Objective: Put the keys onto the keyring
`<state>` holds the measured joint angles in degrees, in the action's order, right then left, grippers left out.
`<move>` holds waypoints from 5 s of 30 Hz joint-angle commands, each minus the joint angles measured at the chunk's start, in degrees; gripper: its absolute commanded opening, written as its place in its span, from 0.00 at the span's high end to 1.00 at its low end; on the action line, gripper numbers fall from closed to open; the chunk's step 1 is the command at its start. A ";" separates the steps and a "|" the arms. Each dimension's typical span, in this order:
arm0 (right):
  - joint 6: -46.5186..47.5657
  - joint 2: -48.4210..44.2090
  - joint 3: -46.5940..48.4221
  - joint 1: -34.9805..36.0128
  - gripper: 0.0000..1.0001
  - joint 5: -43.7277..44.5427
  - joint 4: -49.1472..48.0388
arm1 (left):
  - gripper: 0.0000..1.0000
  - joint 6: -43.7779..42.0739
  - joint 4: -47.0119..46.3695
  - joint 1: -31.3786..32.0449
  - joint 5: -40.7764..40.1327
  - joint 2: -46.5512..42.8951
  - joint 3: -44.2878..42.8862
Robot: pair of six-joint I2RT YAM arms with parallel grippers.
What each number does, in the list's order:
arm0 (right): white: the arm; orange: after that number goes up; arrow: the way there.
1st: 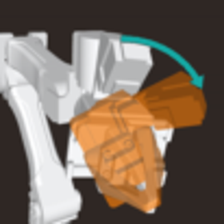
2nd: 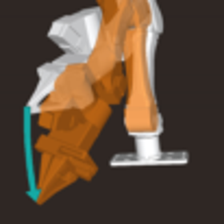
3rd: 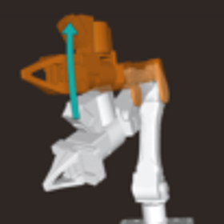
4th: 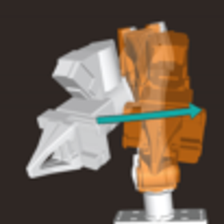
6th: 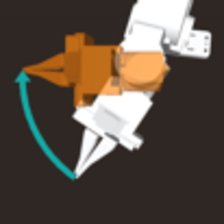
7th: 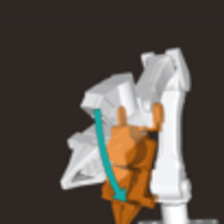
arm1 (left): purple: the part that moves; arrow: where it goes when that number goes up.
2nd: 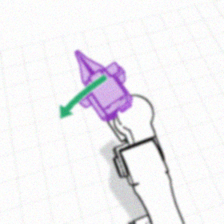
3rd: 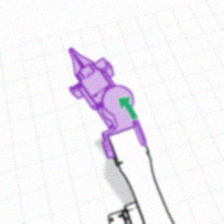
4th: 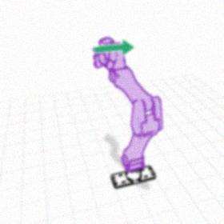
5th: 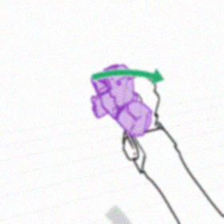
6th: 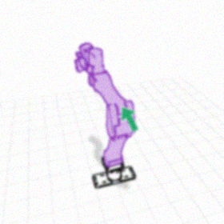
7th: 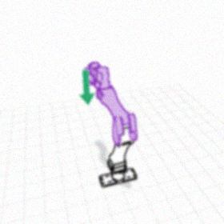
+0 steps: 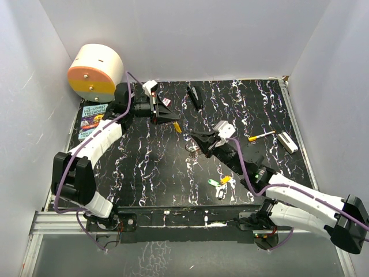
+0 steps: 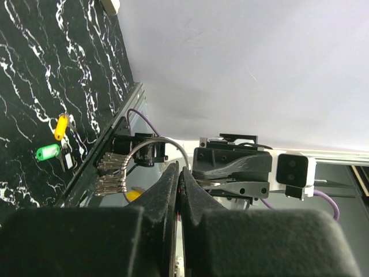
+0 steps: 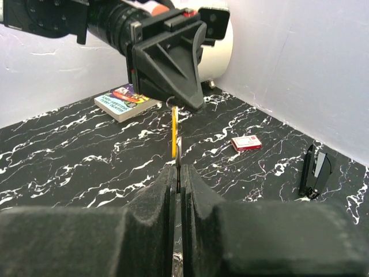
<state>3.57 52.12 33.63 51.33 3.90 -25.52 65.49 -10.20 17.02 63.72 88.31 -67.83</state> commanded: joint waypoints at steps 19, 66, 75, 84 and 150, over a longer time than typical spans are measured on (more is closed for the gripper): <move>-10.67 16.37 4.19 0.86 0.92 2.79 -30.78 | 1.00 6.56 1.31 0.31 -10.11 -5.56 3.32; -10.69 32.22 10.76 2.44 0.92 15.86 -33.60 | 1.00 9.90 5.38 0.37 -15.27 -6.56 2.54; -10.78 33.70 10.60 2.46 0.92 16.46 -34.41 | 1.00 10.98 4.69 0.35 -14.93 -6.14 2.10; -10.60 33.89 9.98 2.41 0.92 16.64 -35.89 | 1.00 11.46 5.33 0.34 -14.94 -6.04 2.35; 1.48 42.93 8.31 5.14 0.92 22.06 -66.81 | 1.00 22.96 2.28 -1.87 -17.22 -0.28 -0.55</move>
<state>2.22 94.65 38.20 55.42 25.41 -79.33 86.04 -7.25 15.44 46.63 90.87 -68.84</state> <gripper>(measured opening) 0.091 0.007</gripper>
